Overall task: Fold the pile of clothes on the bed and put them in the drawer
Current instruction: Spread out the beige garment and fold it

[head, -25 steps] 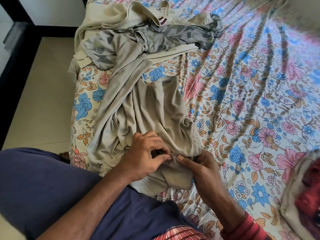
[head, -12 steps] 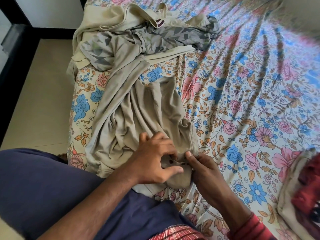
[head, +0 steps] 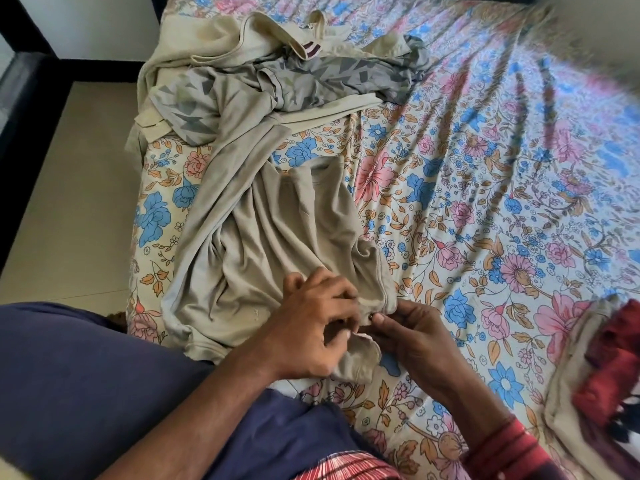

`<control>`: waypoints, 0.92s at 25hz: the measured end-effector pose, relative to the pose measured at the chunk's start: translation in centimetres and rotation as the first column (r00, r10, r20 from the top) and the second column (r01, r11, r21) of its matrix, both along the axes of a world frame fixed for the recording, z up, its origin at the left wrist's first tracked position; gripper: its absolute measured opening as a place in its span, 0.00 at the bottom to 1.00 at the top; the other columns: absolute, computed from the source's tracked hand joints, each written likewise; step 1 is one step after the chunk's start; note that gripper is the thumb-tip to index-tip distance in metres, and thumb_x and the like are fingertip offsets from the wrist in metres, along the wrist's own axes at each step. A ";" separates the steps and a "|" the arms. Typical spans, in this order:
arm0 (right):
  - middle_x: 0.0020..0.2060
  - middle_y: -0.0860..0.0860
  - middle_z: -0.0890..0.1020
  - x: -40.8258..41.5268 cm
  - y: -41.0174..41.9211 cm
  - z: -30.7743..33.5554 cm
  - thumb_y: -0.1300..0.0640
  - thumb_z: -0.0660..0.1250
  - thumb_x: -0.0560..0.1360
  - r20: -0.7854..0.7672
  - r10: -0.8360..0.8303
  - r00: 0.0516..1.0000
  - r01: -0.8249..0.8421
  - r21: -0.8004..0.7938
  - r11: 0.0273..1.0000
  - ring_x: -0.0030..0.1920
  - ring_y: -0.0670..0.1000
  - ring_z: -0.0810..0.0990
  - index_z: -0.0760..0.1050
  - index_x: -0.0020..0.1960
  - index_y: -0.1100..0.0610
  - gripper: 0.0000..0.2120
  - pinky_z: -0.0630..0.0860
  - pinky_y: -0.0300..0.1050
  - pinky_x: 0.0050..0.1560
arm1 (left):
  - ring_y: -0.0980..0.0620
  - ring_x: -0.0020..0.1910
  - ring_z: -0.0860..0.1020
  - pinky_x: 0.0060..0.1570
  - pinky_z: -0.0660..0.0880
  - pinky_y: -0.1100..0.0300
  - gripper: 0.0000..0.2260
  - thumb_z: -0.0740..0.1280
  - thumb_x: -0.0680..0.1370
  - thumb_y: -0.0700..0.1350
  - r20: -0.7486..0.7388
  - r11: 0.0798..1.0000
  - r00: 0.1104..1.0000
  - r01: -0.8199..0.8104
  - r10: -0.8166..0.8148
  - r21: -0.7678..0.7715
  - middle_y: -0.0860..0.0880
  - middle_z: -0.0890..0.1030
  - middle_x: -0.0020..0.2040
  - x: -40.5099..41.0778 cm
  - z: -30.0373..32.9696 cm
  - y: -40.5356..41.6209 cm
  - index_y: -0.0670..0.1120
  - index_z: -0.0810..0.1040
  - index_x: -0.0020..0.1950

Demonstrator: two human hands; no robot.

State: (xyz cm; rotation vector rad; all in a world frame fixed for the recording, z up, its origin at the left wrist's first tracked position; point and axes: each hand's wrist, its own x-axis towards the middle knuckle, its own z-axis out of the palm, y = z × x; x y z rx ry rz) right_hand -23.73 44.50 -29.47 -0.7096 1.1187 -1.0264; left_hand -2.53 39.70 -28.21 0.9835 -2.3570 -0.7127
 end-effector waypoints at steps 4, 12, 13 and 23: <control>0.49 0.67 0.85 0.2 0.2 -0.1 0.67 0.69 0.77 -0.155 -0.002 0.988 0.000 -0.013 1.000 0.50 0.63 0.86 0.79 0.55 0.72 0.09 0.85 0.48 0.50 | 0.56 0.54 0.72 0.50 0.60 0.50 0.07 0.73 0.72 0.54 0.098 0.993 0.993 0.076 -0.068 -0.087 0.63 0.77 0.51 0.1 -0.5 0.2 0.55 0.77 0.43; 0.38 0.65 0.83 1.1 1.3 0.7 0.54 0.70 0.79 -0.387 0.007 0.922 -0.044 -0.088 0.995 0.35 0.53 0.79 0.81 0.47 0.66 0.13 0.74 0.47 0.35 | 0.57 0.49 0.73 0.48 0.59 0.51 0.07 0.65 0.77 0.55 -0.029 0.991 0.993 -0.119 0.117 -0.065 0.62 0.79 0.45 -0.9 -1.0 0.2 0.57 0.81 0.49; 0.37 0.65 0.82 1.3 1.6 0.7 0.54 0.71 0.79 -0.386 0.008 0.922 -0.048 -0.093 0.995 0.35 0.54 0.78 0.81 0.46 0.65 0.13 0.74 0.49 0.35 | 0.57 0.49 0.73 0.49 0.59 0.51 0.07 0.66 0.76 0.56 -0.052 0.989 0.989 -0.140 0.137 -0.056 0.63 0.80 0.45 -0.8 -1.0 0.2 0.57 0.82 0.48; 0.42 0.71 0.82 2.4 3.0 0.0 0.57 0.71 0.77 -0.253 -0.165 0.953 0.133 -0.137 0.982 0.41 0.60 0.82 0.82 0.47 0.68 0.12 0.80 0.53 0.42 | 0.54 0.47 0.75 0.49 0.60 0.48 0.04 0.70 0.74 0.51 -0.130 0.983 0.986 -0.123 0.106 -0.134 0.64 0.81 0.47 -0.6 -0.8 0.5 0.56 0.84 0.46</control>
